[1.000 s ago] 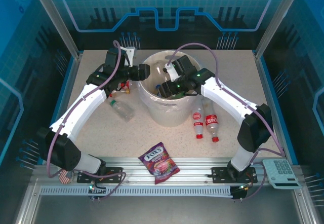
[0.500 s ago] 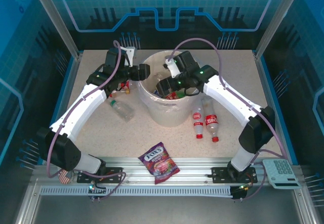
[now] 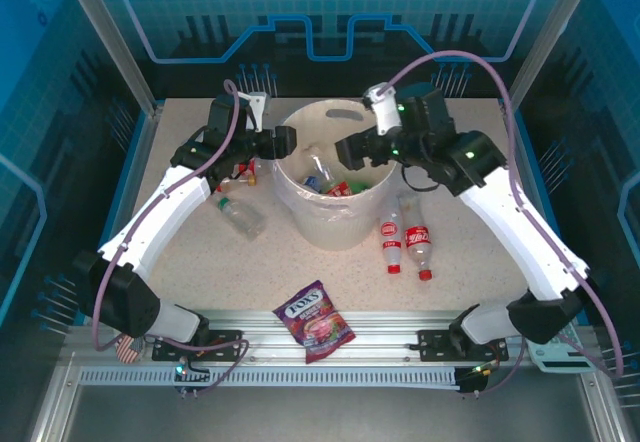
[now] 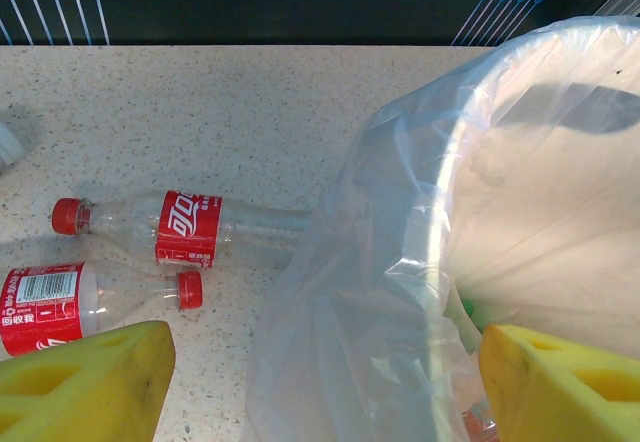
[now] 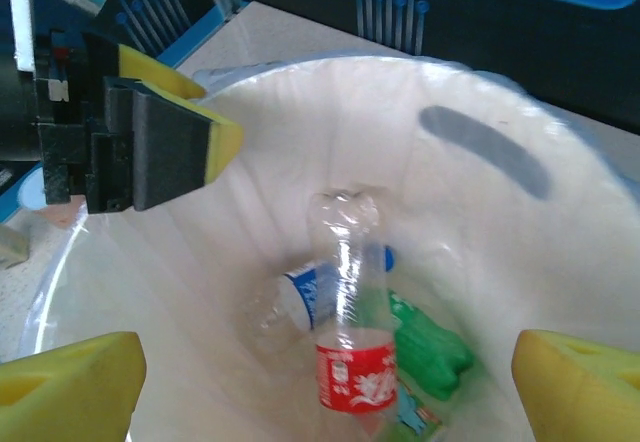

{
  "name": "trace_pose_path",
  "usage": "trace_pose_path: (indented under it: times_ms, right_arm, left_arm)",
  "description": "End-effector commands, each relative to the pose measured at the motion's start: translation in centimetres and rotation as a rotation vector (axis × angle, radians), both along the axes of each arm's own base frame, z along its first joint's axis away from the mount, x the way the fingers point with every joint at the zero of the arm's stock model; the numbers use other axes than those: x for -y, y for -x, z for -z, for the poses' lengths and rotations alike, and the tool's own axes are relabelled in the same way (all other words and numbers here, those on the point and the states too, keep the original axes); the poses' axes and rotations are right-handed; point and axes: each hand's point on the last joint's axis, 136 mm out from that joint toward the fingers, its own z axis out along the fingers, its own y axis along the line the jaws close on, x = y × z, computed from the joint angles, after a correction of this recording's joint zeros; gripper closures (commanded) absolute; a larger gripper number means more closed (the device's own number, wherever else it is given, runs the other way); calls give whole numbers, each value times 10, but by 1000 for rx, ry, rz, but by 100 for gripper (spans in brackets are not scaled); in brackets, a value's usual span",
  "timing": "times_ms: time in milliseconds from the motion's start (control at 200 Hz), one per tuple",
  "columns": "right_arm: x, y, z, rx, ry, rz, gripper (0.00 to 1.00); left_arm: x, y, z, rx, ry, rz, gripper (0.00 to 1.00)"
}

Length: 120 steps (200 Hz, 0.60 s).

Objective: Put the plastic bottles in the bin

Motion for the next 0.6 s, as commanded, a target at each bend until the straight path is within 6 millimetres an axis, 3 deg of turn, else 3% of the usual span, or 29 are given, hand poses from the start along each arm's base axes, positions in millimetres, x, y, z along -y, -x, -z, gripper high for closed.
trace_pose_path:
  times_ms: [0, 145, 300, 595]
  right_arm:
    - [52, 8, -2, -14, 16, 153, 6]
    - [105, 17, 20, -80, 61, 303, 6]
    - [143, 27, 53, -157, 113, 421, 6]
    - [184, 37, 147, -375, 180, 574, 6]
  left_arm:
    - [-7, 11, 35, -89, -87, 9, 20]
    - [-6, 11, 35, -100, -77, 11, 19]
    - [-5, 12, 32, -93, -75, 11, 19]
    - [-6, 11, 33, -93, -80, 12, 19]
